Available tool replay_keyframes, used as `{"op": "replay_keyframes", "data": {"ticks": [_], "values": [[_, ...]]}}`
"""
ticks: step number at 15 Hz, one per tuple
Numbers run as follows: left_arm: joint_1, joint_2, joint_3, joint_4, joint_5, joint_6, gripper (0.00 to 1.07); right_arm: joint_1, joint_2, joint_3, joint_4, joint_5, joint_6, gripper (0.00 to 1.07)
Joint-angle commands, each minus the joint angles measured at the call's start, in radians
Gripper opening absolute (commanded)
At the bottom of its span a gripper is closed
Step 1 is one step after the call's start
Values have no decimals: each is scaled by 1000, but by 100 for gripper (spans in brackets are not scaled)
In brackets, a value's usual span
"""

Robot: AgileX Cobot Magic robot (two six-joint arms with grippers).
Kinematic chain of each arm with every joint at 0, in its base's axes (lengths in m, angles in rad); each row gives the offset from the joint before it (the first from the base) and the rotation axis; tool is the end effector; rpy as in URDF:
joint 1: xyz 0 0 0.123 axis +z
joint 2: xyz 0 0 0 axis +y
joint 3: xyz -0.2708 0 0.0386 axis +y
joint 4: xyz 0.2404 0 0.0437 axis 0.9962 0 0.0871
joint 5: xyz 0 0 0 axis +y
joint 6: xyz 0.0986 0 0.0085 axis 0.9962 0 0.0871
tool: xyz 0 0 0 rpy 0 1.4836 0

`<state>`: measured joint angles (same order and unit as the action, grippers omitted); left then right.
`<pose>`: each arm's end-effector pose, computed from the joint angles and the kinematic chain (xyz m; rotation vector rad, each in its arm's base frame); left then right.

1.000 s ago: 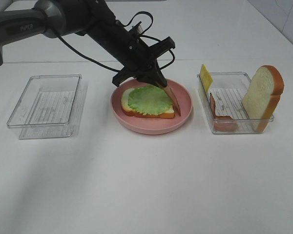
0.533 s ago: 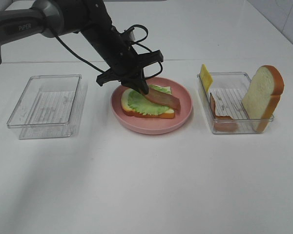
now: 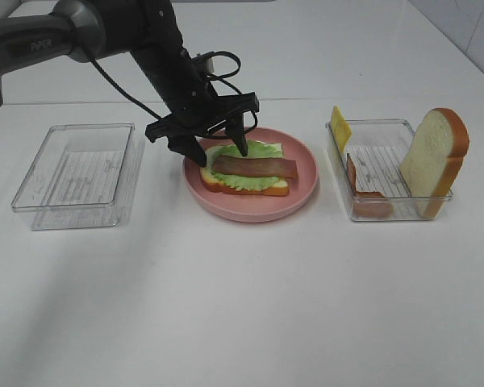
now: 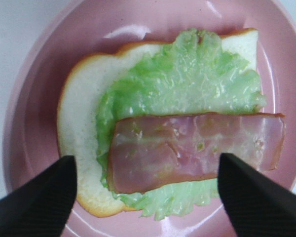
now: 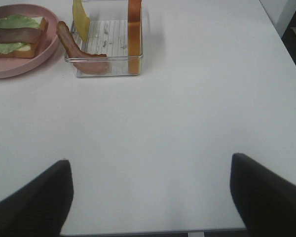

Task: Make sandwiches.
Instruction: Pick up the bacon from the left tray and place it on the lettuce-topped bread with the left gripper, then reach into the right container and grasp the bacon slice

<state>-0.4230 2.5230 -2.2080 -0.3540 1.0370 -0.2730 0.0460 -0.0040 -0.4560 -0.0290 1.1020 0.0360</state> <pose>0.4584 -0.2388 0.1264 0.0228 2.9073 -0.6107 0.0092 -0.0021 0.2542 -0.0092 2.1252 0.0133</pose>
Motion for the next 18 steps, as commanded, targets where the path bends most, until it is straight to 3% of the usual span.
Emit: {"op": "replay_keyframes", "data": {"ticks": [1,4,6,12,15,16,18], "values": [[-5,-27,-9,3,13,31,96,-5,-27,3,-4,-1,-9,85],[-5,-65,-70,76,99,39,98,-5,-27,3,-4,-1,-9,85],[-5,-77,-196,244,280,38,98,-5,-27,3,-4,-1,-9,85],[-5,-186,-180,286,280,51,98,-5,-27,3,-3,-1,-9,85],[-2,-279,-65,292,280,116,98,-5,-27,3,-3,-1,-9,85],[17,-395,69,302,280,124,98,-5,-27,3,-3,-1,-9,85],[35,-494,167,309,280,131,98,-5,-27,3,-3,-1,-9,85]]}}
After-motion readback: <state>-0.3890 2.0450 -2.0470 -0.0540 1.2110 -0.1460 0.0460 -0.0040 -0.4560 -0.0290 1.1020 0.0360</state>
